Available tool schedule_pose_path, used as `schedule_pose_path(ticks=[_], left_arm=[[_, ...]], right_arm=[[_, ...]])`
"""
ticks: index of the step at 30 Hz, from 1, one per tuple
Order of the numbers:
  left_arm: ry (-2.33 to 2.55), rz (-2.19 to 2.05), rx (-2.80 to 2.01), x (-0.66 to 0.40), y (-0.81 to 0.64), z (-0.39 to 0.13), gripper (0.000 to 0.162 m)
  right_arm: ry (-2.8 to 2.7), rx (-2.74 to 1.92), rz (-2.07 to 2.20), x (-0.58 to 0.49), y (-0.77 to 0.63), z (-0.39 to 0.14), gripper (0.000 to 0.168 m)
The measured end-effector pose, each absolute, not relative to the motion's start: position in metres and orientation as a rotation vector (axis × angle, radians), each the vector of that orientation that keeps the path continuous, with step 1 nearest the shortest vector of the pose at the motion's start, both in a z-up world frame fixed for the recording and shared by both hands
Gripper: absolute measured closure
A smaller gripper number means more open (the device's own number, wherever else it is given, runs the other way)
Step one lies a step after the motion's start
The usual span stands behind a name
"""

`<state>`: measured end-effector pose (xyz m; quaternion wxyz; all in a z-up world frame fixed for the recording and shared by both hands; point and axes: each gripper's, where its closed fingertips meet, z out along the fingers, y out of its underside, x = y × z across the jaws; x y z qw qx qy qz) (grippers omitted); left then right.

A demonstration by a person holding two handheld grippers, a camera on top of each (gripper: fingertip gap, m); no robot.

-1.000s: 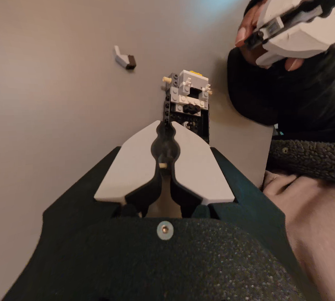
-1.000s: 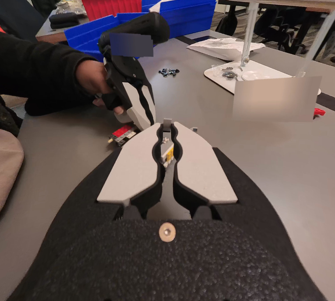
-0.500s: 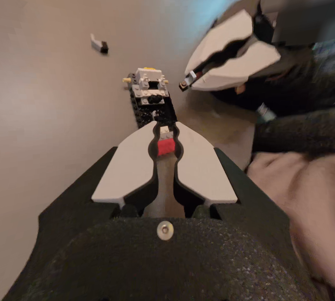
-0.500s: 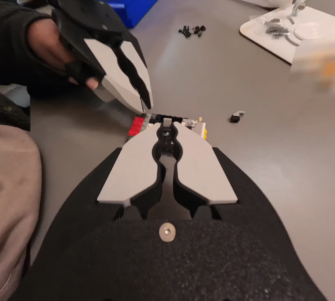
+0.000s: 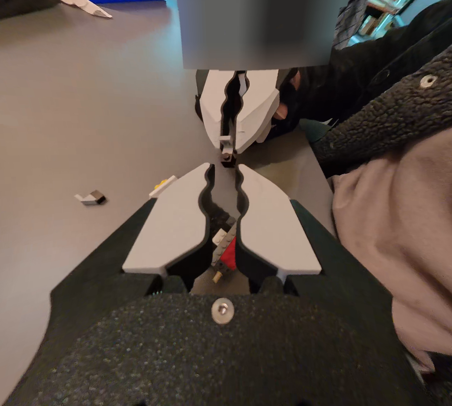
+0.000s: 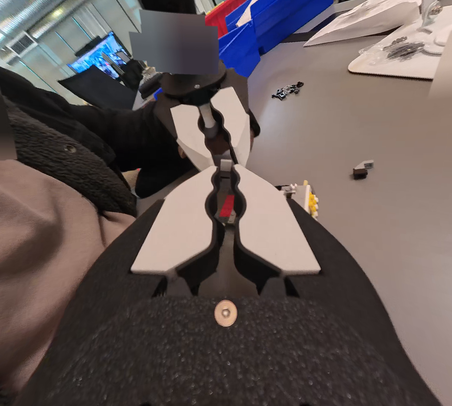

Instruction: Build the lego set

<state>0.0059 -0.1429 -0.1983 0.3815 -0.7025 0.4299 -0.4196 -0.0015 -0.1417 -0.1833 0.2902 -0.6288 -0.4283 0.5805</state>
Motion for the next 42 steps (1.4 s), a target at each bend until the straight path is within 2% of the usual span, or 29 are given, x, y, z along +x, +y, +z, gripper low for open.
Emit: schedule_pose_path(ticks=[5, 12, 21, 24, 29, 34, 42], left_arm=[[0.913, -1.467, -1.740, 0.006, -0.151, -0.180, 0.150], [0.602, -2.119, -1.635, -0.002, -0.159, -0.150, 0.148], [0.569, -2.261, -1.638, 0.002, -0.168, -0.146, 0.142], [0.601, -2.288, -1.611, 0.002, -0.174, -0.142, 0.151], [0.649, -2.232, -1.601, 0.002, -0.176, -0.140, 0.151], [0.653, -1.996, -1.606, -0.003, -0.162, -0.139, 0.151], [0.823, -1.153, -1.559, -0.019, -0.134, -0.143, 0.151]], right_arm=[[-1.239, -1.528, 1.601, -0.003, -0.150, -0.172, 0.161], [-1.598, -1.184, 1.298, -0.002, -0.162, -0.155, 0.161], [-1.829, -0.953, 1.047, -0.007, -0.173, -0.142, 0.161], [-1.862, -0.929, 1.007, -0.007, -0.174, -0.142, 0.161], [-1.852, -0.934, 1.018, -0.007, -0.175, -0.139, 0.161], [-1.730, -1.076, 1.076, -0.011, -0.158, -0.139, 0.157], [-1.421, -1.521, 1.292, -0.008, -0.129, -0.152, 0.144]])
